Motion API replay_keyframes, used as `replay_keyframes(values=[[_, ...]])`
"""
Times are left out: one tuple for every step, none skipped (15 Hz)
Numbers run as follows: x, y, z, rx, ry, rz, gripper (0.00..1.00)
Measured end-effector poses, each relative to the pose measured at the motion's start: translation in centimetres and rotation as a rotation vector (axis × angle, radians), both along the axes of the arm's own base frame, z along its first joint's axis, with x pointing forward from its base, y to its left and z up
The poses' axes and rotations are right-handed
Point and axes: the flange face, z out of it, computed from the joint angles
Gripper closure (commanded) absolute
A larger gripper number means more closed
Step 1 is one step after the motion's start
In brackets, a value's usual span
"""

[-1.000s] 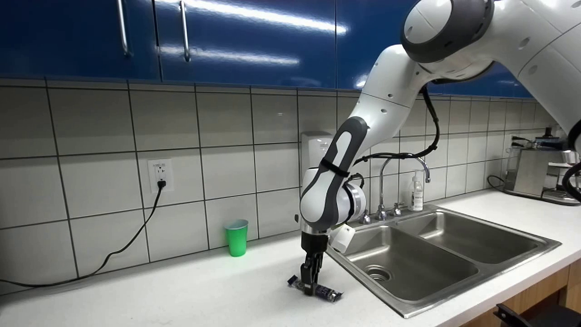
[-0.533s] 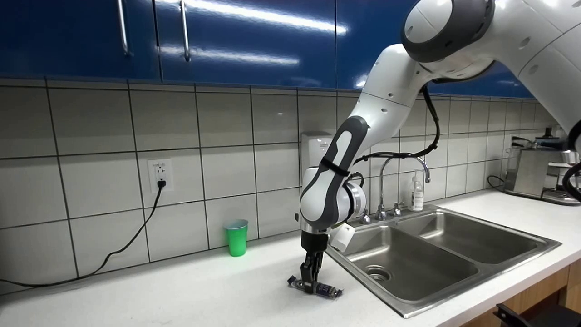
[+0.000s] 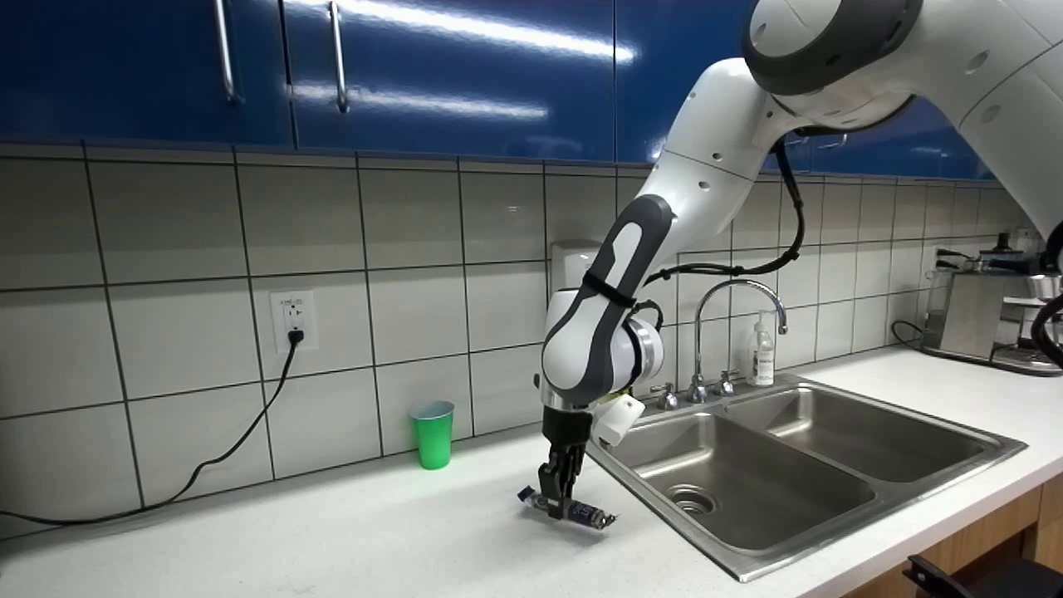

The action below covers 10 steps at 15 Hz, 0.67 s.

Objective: Put the chocolate bar inside the sink

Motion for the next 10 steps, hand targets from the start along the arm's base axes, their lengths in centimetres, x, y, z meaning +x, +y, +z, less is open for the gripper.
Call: replay_keyframes(values=[[0.1, 0.2, 0.8, -0.003, -0.007, -0.007, 0.90], [0.2, 0.3, 1.6, -0.007, -0.014, -0.015, 0.90], [0.2, 0.3, 2.3, -0.011, -0.020, -0.024, 0.90], [0.2, 0.3, 2.9, -0.015, -0.024, -0.034, 0.90], [0.2, 0.2, 3.3, -0.020, -0.025, -0.045, 0.90], [0.2, 0.0, 3.6, -0.024, -0.024, -0.057, 0.90], [0.2, -0.2, 3.8, -0.029, -0.023, -0.072, 0.90], [0.2, -0.5, 3.9, -0.033, -0.021, -0.088, 0.90], [0.3, -0.9, 3.8, -0.037, -0.019, -0.107, 0.90], [0.3, -1.3, 3.7, -0.041, -0.017, -0.125, 0.90]])
